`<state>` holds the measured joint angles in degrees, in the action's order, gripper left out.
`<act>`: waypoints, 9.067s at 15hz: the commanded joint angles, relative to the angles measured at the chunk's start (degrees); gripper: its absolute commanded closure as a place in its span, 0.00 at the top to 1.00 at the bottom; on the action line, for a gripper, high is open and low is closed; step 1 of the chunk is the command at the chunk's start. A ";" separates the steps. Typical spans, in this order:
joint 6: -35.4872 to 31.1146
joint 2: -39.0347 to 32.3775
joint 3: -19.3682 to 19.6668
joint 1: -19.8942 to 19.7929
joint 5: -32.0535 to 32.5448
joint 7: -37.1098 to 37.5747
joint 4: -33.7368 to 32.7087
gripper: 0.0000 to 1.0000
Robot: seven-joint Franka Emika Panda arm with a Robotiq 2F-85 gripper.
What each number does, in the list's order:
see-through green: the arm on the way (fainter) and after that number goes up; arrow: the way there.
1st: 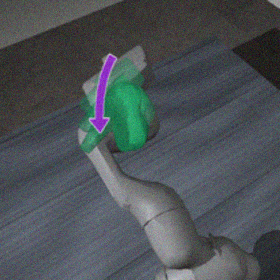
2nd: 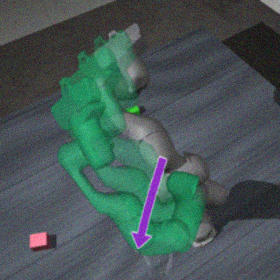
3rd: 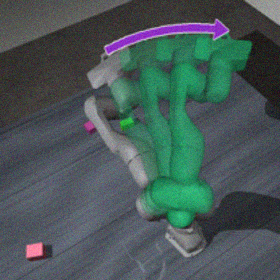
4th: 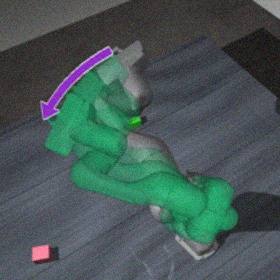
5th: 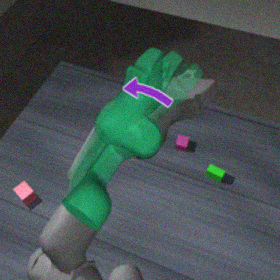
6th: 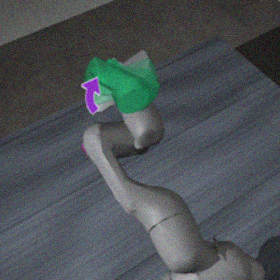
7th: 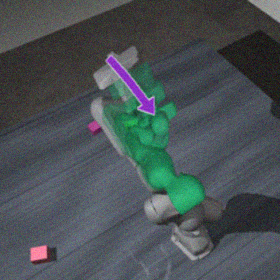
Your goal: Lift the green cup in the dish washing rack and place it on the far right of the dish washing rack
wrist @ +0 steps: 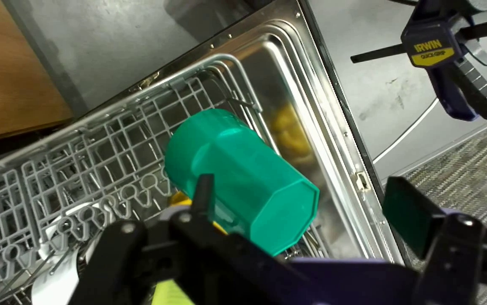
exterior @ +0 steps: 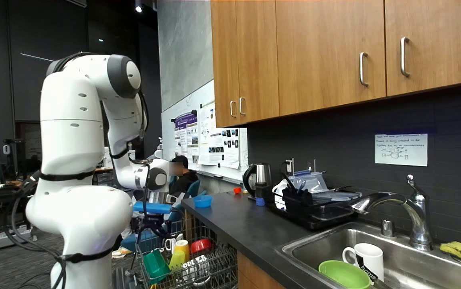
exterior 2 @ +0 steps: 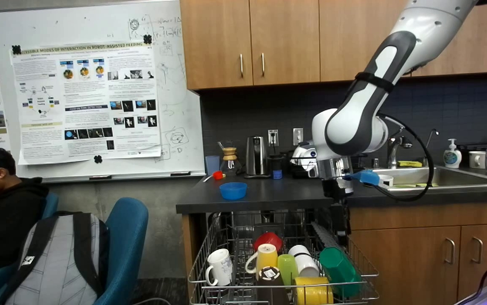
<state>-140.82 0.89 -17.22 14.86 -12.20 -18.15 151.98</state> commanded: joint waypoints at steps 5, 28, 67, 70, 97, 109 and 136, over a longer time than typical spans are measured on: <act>1.17 -5.97 -0.36 1.80 4.45 2.43 -3.95 1.00; 4.73 -20.44 1.77 4.27 23.92 15.18 -14.09 1.00; 10.47 -12.21 0.35 1.78 14.93 9.98 -12.25 1.00; 10.70 -14.12 -0.07 2.18 15.06 8.72 -13.32 1.00; 13.43 -27.46 2.14 6.86 30.78 12.32 -23.90 0.73; 14.55 -24.55 1.81 5.46 29.22 12.63 -23.16 0.50; 16.45 -14.77 -1.44 3.25 19.73 4.91 -27.25 0.49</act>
<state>-123.91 -12.65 -18.60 17.70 6.40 -12.01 127.45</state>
